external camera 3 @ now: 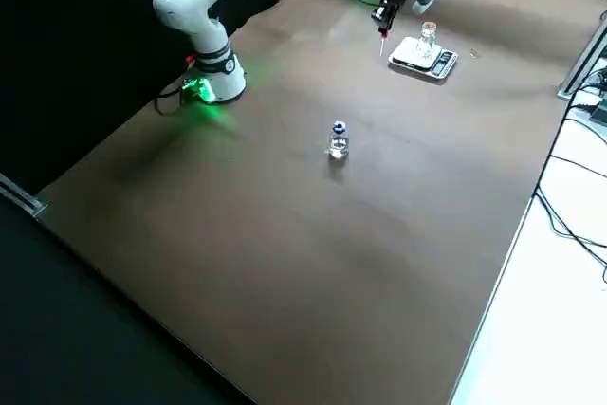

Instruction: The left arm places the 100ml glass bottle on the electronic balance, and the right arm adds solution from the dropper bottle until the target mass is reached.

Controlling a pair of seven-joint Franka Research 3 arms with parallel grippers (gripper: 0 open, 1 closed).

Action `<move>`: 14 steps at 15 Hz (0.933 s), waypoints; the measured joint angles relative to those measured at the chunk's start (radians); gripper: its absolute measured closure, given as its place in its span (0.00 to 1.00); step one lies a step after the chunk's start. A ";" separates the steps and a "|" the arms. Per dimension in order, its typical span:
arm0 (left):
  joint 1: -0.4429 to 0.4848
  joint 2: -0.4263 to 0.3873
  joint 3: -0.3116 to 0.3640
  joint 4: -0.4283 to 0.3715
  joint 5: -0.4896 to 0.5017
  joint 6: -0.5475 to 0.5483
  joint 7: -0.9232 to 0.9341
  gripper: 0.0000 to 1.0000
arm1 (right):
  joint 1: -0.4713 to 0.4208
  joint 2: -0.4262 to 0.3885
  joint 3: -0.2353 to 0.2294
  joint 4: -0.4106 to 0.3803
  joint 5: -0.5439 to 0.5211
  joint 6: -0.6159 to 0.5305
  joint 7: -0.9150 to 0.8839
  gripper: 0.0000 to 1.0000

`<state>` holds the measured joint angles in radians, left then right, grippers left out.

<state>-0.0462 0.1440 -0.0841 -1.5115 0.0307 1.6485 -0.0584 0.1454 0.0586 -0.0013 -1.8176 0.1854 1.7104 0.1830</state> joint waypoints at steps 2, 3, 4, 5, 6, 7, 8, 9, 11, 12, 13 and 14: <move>0.001 0.000 0.000 0.003 0.000 -0.001 0.000 0.00 | 0.036 0.000 0.001 0.015 0.008 0.000 0.062 0.85; 0.001 0.000 0.000 0.005 0.000 -0.001 0.000 0.00 | 0.055 0.000 0.001 0.021 0.016 0.001 0.090 0.85; 0.001 0.000 0.000 0.006 0.000 -0.001 0.000 0.00 | 0.071 0.000 0.002 0.026 0.023 0.002 0.115 0.85; 0.002 -0.001 0.000 0.008 0.000 -0.001 0.000 0.00 | 0.087 0.000 0.002 0.032 0.029 0.003 0.139 0.85; 0.003 -0.003 0.000 0.009 0.000 -0.001 0.000 0.00 | 0.103 0.000 0.002 0.038 0.031 0.003 0.166 0.85; 0.007 -0.005 0.000 0.009 0.000 -0.002 0.000 0.00 | 0.120 0.000 0.002 0.046 0.031 0.003 0.190 0.85; 0.012 -0.009 0.000 0.009 0.000 -0.004 0.000 0.00 | 0.139 0.000 0.002 0.054 0.032 0.003 0.212 0.85; 0.018 -0.012 0.000 0.009 0.000 -0.005 0.000 0.00 | 0.159 0.000 0.002 0.061 0.032 0.005 0.236 0.85; 0.023 -0.017 -0.001 0.009 0.000 -0.007 0.000 0.00 | 0.193 0.000 0.002 0.070 0.032 0.022 0.283 0.85; 0.023 -0.019 -0.001 0.009 0.000 -0.007 0.000 0.00 | 0.206 0.001 0.002 0.071 0.032 0.038 0.307 0.85; 0.023 -0.021 -0.001 0.009 0.000 -0.008 0.000 0.00 | 0.220 0.003 0.002 0.071 0.033 0.058 0.327 0.85; 0.023 -0.023 -0.002 0.009 0.000 -0.008 0.000 0.00 | 0.236 0.006 0.002 0.071 0.034 0.083 0.352 0.85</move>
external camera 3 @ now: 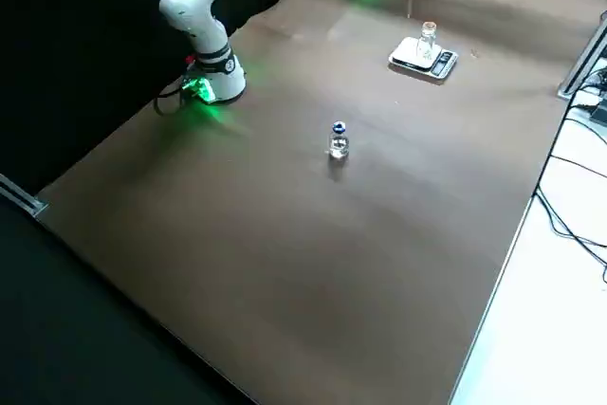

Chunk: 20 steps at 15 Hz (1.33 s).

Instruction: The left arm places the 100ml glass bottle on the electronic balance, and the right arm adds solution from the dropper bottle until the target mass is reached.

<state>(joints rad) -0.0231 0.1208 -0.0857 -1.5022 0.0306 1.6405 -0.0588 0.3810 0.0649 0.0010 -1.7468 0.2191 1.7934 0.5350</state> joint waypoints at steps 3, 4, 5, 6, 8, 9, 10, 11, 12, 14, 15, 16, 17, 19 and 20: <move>0.000 -0.004 -0.001 0.000 0.000 -0.002 0.000 0.00 | 0.061 0.025 0.000 0.000 0.000 0.081 0.095 0.84; 0.000 -0.004 -0.001 0.000 0.000 -0.003 0.000 0.00 | 0.084 0.037 0.000 0.000 0.000 0.110 0.130 0.84; 0.000 -0.004 -0.001 0.000 0.000 -0.004 0.000 0.00 | 0.122 0.061 0.000 0.000 0.000 0.164 0.188 0.84; 0.000 -0.004 -0.002 0.000 0.000 -0.004 -0.001 0.00 | 0.136 0.071 0.000 0.001 0.000 0.179 0.211 0.84; 0.000 -0.010 -0.002 0.000 0.000 -0.005 -0.007 0.00 | 0.161 0.093 0.000 0.004 0.000 0.195 0.241 0.84; 0.000 -0.014 -0.002 0.000 0.000 -0.005 -0.015 0.00 | 0.173 0.106 0.000 0.012 0.000 0.204 0.250 0.84; 0.000 -0.017 -0.002 0.000 0.000 -0.006 -0.024 0.00 | 0.186 0.119 0.000 0.022 0.000 0.214 0.267 0.84; 0.000 -0.020 -0.002 0.000 0.000 -0.012 -0.029 0.00 | 0.198 0.133 0.000 0.033 -0.001 0.224 0.284 0.84; 0.000 -0.023 -0.002 0.000 0.000 -0.019 -0.034 0.00 | 0.209 0.145 0.000 0.039 -0.001 0.237 0.297 0.84; 0.000 -0.027 -0.002 0.000 0.000 -0.027 -0.039 0.00 | 0.225 0.164 0.000 0.048 -0.001 0.248 0.313 0.84; 0.000 -0.030 -0.002 0.000 0.000 -0.029 -0.040 0.00 | 0.231 0.172 0.000 0.050 -0.001 0.249 0.318 0.84; 0.000 -0.032 -0.002 0.000 0.000 -0.030 -0.040 0.00 | 0.235 0.179 0.000 0.051 -0.001 0.250 0.319 0.84; 0.000 -0.035 -0.002 0.000 0.000 -0.032 -0.040 0.00 | 0.237 0.186 -0.001 0.051 -0.002 0.256 0.320 0.84; 0.000 -0.039 -0.002 0.000 0.000 -0.038 -0.040 0.00 | 0.239 0.202 -0.001 0.053 -0.002 0.279 0.320 0.84; 0.000 -0.039 -0.002 0.000 0.000 -0.040 -0.040 0.00 | 0.241 0.210 -0.001 0.054 -0.003 0.286 0.320 0.84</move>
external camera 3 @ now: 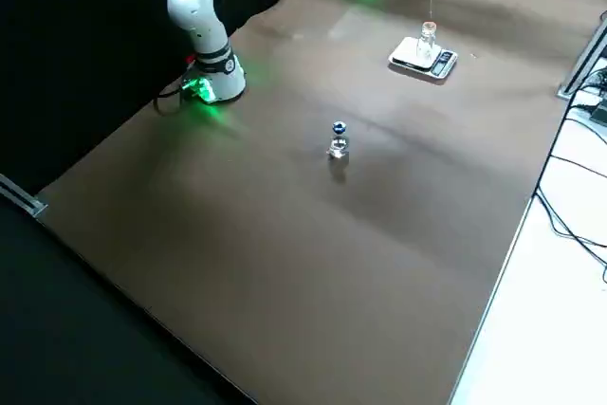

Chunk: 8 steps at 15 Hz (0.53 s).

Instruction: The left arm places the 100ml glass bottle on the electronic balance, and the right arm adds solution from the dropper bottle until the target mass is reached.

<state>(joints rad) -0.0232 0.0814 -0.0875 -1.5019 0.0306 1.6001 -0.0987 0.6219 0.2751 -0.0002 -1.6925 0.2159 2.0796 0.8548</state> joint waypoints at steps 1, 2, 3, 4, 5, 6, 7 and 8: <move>0.000 0.000 0.000 0.000 0.000 -0.003 0.000 0.00 | 0.002 0.007 0.000 0.001 -0.001 0.005 0.000 0.84; 0.000 0.000 0.000 0.000 0.000 -0.004 0.000 0.00 | 0.005 0.014 0.000 0.001 -0.003 0.007 0.001 0.84; 0.000 0.000 0.000 0.000 0.000 -0.007 0.000 0.00 | 0.007 0.020 0.000 0.003 -0.004 0.009 0.003 0.84; 0.000 0.000 0.000 -0.001 0.000 -0.008 0.000 0.00 | 0.008 0.027 0.000 0.005 -0.008 0.011 0.003 0.83; 0.000 0.000 0.000 -0.002 0.000 -0.010 0.000 0.00 | 0.011 0.033 0.000 0.008 -0.013 0.015 0.005 0.83; 0.000 0.000 0.000 -0.003 0.000 -0.010 0.000 0.00 | 0.015 0.038 0.000 0.010 -0.019 0.019 0.009 0.83; 0.000 0.000 0.000 -0.004 0.000 -0.010 -0.001 0.00 | 0.019 0.042 0.000 0.012 -0.023 0.022 0.014 0.83; 0.000 0.000 0.000 -0.005 0.000 -0.010 -0.001 0.00 | 0.023 0.046 0.000 0.014 -0.024 0.024 0.018 0.84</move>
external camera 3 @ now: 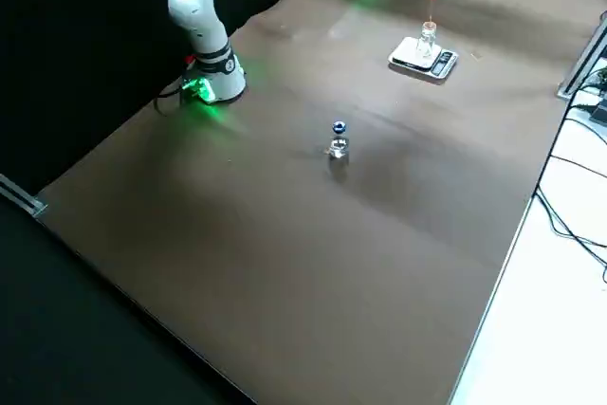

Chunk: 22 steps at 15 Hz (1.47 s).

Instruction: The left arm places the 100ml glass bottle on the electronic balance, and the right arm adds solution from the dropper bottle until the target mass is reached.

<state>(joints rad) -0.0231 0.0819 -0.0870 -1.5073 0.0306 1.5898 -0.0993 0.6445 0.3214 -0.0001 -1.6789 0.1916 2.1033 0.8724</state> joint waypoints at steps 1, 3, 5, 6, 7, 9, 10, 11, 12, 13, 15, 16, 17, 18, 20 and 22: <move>0.000 0.001 0.000 -0.001 0.000 0.000 0.000 0.00 | 0.005 0.005 0.000 0.002 -0.003 0.001 0.003 0.84; 0.000 0.002 0.000 -0.001 0.000 0.000 0.000 0.00 | 0.005 0.009 -0.001 0.003 -0.014 0.001 0.005 0.84; 0.000 0.003 0.000 -0.002 0.000 -0.001 -0.001 0.00 | 0.005 0.015 -0.002 0.004 -0.019 0.001 0.005 0.85; 0.000 0.004 0.000 -0.002 0.000 -0.001 -0.001 0.00 | 0.005 0.019 -0.002 0.005 -0.021 0.001 0.005 0.85; 0.000 0.004 0.000 -0.002 0.000 -0.001 -0.004 0.00 | 0.005 0.024 -0.002 0.005 -0.024 0.002 0.005 0.85; 0.000 0.005 0.000 -0.002 0.000 -0.001 -0.020 0.00 | 0.005 0.031 -0.002 0.006 -0.029 0.004 0.006 0.85; -0.001 0.006 0.000 -0.003 0.000 -0.001 -0.024 0.00 | 0.005 0.032 -0.002 0.006 -0.030 0.004 0.006 0.86; -0.001 0.007 0.000 -0.003 0.000 -0.001 -0.025 0.00 | 0.005 0.032 -0.002 0.006 -0.031 0.004 0.006 0.87; -0.001 0.008 0.000 -0.004 0.000 -0.001 -0.025 0.00 | 0.005 0.032 -0.002 0.006 -0.032 0.004 0.006 0.88; -0.001 0.011 -0.001 -0.004 0.000 -0.001 -0.025 0.00 | 0.005 0.032 -0.002 0.007 -0.032 0.004 0.006 0.91; -0.001 0.017 -0.001 -0.005 0.000 -0.001 -0.025 0.00 | 0.006 0.032 -0.002 0.007 -0.032 0.004 0.006 0.93; -0.001 0.019 -0.001 -0.005 0.000 -0.001 -0.026 0.00 | 0.006 0.032 -0.002 0.007 -0.032 0.004 0.007 0.93; -0.001 0.020 -0.001 -0.005 0.000 -0.001 -0.026 0.00 | 0.006 0.032 -0.002 0.007 -0.032 0.004 0.012 0.94; -0.001 0.020 -0.001 -0.005 0.000 -0.001 -0.026 0.00 | 0.006 0.033 -0.002 0.007 -0.033 0.004 0.021 0.94; -0.001 0.020 -0.001 -0.005 0.000 -0.001 -0.026 0.00 | 0.009 0.033 -0.002 0.007 -0.034 0.004 0.026 0.94; 0.000 0.020 -0.001 -0.005 0.000 -0.001 -0.026 0.00 | 0.012 0.033 -0.002 0.007 -0.036 0.004 0.029 0.94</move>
<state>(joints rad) -0.0235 0.1022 -0.0880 -1.5128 0.0306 1.5892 -0.1252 0.6564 0.3545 -0.0023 -1.6723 0.1559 2.1069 0.9018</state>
